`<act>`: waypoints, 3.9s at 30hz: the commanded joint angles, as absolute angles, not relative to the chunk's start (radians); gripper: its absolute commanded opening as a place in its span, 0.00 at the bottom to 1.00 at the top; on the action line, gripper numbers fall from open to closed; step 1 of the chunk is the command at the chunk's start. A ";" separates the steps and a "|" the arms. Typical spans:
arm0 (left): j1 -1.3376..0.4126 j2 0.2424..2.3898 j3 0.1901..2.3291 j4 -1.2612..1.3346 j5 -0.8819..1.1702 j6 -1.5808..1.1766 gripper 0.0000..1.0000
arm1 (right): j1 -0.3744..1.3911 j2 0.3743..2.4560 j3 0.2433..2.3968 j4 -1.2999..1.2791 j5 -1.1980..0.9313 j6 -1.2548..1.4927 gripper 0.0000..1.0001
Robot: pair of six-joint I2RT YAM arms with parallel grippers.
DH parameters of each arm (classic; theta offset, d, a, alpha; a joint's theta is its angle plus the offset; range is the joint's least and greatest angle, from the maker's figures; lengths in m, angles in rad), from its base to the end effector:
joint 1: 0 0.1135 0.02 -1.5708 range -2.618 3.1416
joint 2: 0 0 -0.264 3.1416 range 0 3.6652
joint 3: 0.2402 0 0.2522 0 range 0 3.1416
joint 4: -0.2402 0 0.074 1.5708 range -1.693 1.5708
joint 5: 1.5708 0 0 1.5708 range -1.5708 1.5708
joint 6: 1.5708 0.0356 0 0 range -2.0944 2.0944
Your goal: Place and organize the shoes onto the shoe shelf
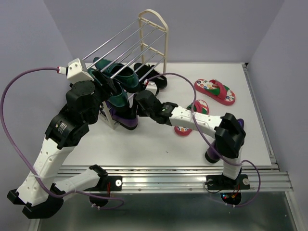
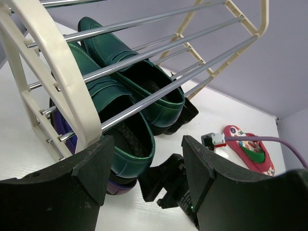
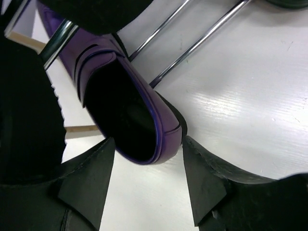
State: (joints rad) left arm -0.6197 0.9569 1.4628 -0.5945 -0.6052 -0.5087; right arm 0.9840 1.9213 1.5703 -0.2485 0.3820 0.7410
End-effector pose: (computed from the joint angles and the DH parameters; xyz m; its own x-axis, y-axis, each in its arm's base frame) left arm 0.1388 -0.0741 0.4913 -0.0709 -0.4415 -0.8945 -0.0208 0.8972 -0.4412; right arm 0.2600 0.3671 0.2732 -0.6370 0.1732 -0.7511 -0.2335 0.8853 0.4021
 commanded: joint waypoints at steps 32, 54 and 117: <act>-0.615 0.965 1.463 -0.557 -0.595 -0.532 0.69 | 0.994 1.839 0.919 0.808 -0.069 0.034 1.00; -0.617 0.973 1.466 -0.569 -0.604 -0.538 0.69 | 0.994 2.077 1.078 0.949 -0.005 0.021 0.80; -0.615 0.979 1.465 -0.586 -0.609 -0.546 0.69 | 1.012 2.135 1.129 1.172 0.110 0.066 0.53</act>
State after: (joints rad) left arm -0.6197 0.9791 1.4628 -0.5961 -0.5915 -0.5415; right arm 0.9970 2.1139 1.1206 1.0111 0.0982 0.0605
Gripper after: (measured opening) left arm 0.691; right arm 0.698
